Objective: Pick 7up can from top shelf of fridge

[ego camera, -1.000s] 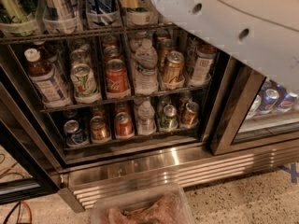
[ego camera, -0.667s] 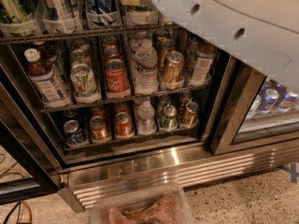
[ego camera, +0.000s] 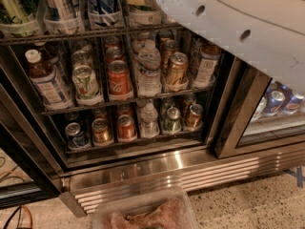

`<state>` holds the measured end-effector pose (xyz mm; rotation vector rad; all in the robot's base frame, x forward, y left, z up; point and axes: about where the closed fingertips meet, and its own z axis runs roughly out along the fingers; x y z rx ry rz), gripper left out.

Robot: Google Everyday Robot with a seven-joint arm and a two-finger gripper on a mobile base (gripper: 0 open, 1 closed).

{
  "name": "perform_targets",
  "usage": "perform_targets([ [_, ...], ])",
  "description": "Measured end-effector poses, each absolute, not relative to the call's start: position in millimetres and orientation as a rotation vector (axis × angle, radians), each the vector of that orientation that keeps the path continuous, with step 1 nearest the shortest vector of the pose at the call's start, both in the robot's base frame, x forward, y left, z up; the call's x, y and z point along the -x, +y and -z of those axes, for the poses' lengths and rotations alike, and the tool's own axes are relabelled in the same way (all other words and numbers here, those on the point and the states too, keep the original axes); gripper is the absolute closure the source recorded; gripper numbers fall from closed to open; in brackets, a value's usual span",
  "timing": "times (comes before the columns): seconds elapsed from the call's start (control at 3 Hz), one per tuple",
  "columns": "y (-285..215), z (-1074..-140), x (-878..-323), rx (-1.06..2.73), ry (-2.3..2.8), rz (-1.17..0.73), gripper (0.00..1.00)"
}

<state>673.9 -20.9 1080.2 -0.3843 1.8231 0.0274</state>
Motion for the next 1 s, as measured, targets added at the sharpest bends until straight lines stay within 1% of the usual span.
perform_targets([
  [0.33, -20.8, -1080.2, -673.9, 0.384, 1.823, -0.027, 0.87],
  [0.67, -18.5, -1080.2, -673.8, 0.384, 1.823, -0.027, 1.00],
  [1.0, -14.2, -1087.6, -664.8, 0.401, 1.822, -0.079, 1.00],
])
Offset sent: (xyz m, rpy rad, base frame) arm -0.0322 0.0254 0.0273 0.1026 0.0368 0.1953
